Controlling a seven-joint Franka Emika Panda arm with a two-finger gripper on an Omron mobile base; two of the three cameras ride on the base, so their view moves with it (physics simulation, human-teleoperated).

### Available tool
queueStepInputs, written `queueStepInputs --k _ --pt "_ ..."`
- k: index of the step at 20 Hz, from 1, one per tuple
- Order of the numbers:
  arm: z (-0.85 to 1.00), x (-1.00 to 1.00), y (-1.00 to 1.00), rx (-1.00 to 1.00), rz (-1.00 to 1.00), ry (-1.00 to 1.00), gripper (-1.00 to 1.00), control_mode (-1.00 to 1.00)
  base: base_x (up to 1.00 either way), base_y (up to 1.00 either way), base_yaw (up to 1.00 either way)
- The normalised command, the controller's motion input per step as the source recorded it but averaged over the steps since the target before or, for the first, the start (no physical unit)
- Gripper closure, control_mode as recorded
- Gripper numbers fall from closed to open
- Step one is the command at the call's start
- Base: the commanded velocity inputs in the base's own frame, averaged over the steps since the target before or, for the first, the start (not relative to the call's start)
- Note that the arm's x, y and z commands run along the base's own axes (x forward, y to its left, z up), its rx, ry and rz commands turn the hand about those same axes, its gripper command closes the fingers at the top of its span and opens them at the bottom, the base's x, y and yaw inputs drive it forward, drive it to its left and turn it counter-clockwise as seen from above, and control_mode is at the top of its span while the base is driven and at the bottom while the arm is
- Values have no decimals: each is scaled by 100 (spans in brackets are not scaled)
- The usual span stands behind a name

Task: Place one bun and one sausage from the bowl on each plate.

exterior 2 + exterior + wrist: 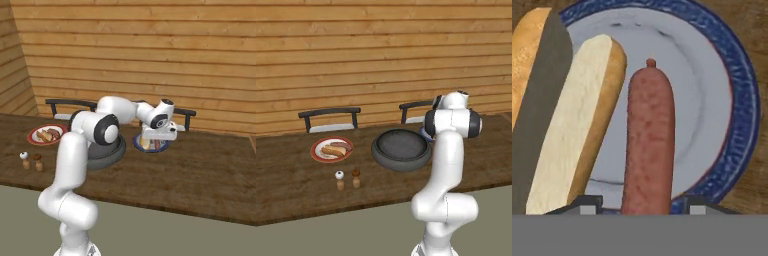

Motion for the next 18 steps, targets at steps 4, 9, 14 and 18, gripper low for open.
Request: queueStepInputs --k 4,9,14,18 --pt "11 0 0 1 0 0 -100 -100 0 0 0" --pt "57 -15 0 0 0 0 -100 -100 0 0 0" --pt "36 -50 15 0 0 0 -100 -100 0 0 0" --pt "41 -69 26 0 -1 1 -100 -100 0 0 0"
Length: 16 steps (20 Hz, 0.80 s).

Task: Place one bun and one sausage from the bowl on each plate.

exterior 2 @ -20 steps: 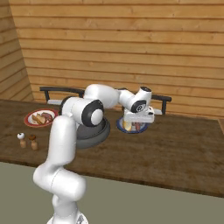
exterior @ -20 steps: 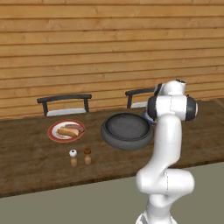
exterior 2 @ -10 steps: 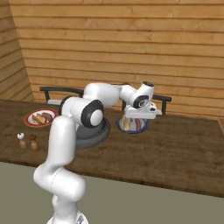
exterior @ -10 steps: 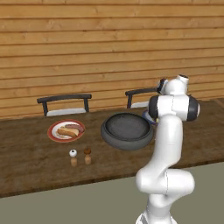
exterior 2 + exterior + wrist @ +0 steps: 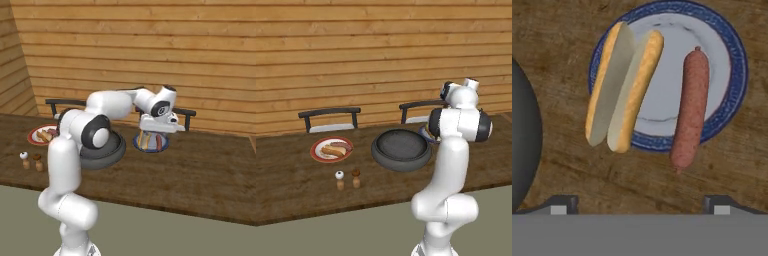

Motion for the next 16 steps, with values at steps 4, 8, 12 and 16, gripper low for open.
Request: queueStepInputs --k 4,8,12,16 --pt "48 -68 28 0 -1 0 -100 -100 0 0 0" --pt "41 -65 33 0 0 1 -100 -100 0 0 0" --pt "29 -74 35 0 0 0 -100 -100 0 0 0" --pt "14 -79 39 0 0 0 -100 -100 0 0 0"
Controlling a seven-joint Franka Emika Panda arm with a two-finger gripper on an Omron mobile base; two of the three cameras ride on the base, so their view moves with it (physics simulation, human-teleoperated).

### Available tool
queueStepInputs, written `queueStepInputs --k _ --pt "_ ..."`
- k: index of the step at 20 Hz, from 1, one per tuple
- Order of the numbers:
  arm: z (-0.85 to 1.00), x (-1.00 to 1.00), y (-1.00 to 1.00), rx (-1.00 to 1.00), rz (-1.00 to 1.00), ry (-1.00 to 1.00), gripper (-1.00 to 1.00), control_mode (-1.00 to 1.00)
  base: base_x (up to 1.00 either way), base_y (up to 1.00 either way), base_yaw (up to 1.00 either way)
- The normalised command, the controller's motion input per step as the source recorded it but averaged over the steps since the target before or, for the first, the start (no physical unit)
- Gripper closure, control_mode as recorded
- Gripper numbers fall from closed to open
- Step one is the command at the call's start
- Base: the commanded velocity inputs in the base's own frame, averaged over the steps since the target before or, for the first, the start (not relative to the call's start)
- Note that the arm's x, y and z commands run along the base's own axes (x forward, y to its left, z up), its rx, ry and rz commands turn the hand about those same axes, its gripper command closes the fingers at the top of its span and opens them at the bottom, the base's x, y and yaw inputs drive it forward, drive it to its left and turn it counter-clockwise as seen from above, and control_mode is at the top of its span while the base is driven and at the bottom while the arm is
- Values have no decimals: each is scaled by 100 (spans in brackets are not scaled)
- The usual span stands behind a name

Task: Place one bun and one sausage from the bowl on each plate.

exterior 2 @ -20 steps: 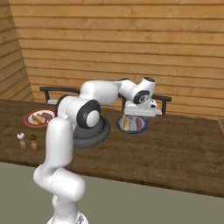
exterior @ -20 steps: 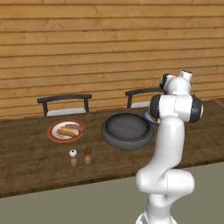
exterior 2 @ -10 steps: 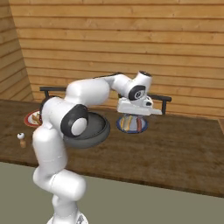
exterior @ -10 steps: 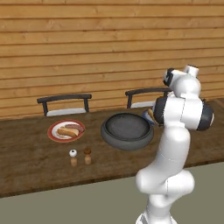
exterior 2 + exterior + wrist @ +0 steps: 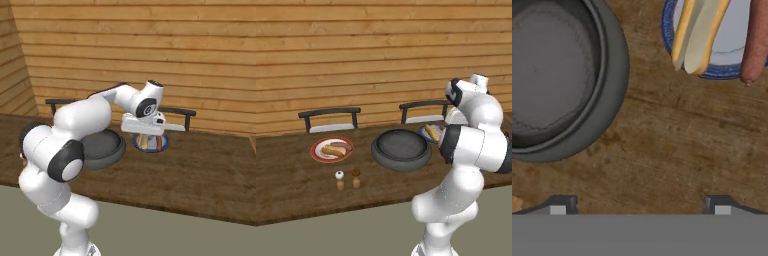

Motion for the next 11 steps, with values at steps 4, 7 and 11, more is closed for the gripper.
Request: queueStepInputs --k 4,7,11 --pt "2 -84 50 0 0 0 -100 -100 0 0 0" --pt "0 -83 59 0 2 0 -100 -100 0 0 0" --pt "1 -82 65 0 4 0 -100 -100 0 0 0"
